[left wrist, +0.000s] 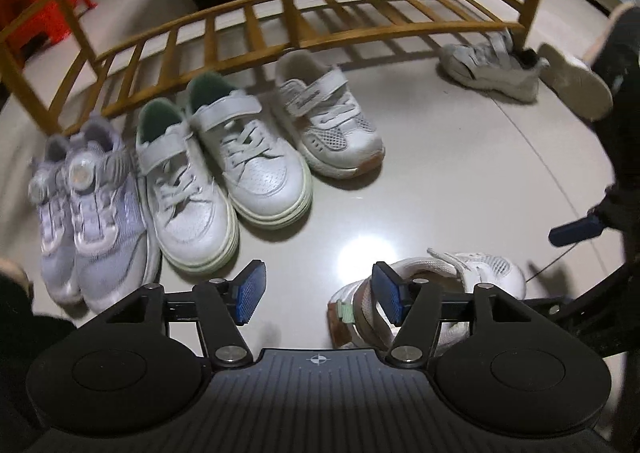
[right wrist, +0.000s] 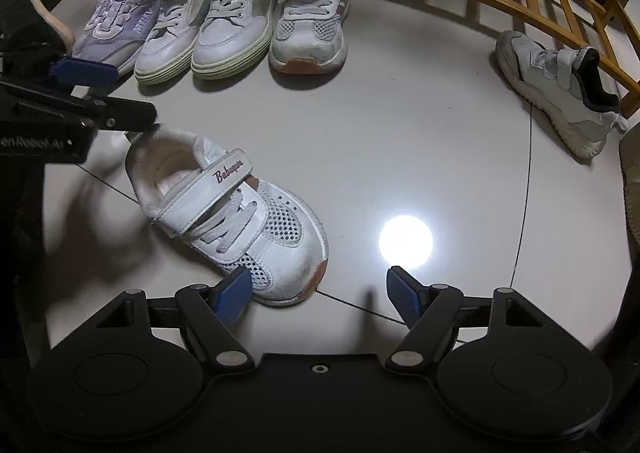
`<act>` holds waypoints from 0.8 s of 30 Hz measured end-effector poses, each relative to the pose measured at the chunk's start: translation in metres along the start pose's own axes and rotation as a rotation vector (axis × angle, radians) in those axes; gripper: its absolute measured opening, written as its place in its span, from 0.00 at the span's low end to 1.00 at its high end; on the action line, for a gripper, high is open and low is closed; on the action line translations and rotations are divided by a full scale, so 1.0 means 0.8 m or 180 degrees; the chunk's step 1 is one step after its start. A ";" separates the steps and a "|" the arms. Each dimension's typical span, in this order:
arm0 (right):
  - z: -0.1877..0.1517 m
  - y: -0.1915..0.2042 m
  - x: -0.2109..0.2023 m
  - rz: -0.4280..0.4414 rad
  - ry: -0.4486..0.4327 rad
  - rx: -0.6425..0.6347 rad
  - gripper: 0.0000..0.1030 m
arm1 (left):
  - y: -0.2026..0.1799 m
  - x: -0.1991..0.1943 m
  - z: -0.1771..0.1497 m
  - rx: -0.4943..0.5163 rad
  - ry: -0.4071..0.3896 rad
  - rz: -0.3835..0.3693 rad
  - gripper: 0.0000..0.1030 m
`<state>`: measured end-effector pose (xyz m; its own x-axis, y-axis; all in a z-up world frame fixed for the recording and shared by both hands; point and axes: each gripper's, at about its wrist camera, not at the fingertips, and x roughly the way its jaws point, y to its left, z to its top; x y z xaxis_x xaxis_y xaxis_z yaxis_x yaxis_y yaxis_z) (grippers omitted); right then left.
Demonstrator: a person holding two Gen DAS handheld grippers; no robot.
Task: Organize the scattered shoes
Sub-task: 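Grasp the sneaker heel with the left tool and lift it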
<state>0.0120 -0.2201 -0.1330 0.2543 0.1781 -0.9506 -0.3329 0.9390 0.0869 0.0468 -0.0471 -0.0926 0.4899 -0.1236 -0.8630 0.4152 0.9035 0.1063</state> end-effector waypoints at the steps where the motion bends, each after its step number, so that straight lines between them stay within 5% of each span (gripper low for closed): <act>1: 0.000 0.001 0.000 0.0000 0.0003 -0.0004 0.75 | -0.002 0.003 0.000 0.0062 -0.0004 0.0004 0.57; 12: -0.007 0.001 0.000 -0.0017 0.0068 -0.0052 0.75 | 0.000 0.013 0.002 0.0117 0.0052 -0.0249 0.45; 17: -0.009 -0.001 0.007 -0.0035 0.0111 -0.0032 0.75 | 0.000 0.018 -0.001 0.0071 0.0180 -0.0376 0.23; 24: -0.002 -0.007 0.012 -0.0122 0.0067 0.0042 0.75 | -0.005 0.022 -0.018 0.0042 0.0307 -0.0370 0.20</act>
<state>0.0146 -0.2246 -0.1431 0.2476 0.1357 -0.9593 -0.3112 0.9488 0.0539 0.0431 -0.0472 -0.1154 0.3621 -0.1865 -0.9133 0.4753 0.8798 0.0088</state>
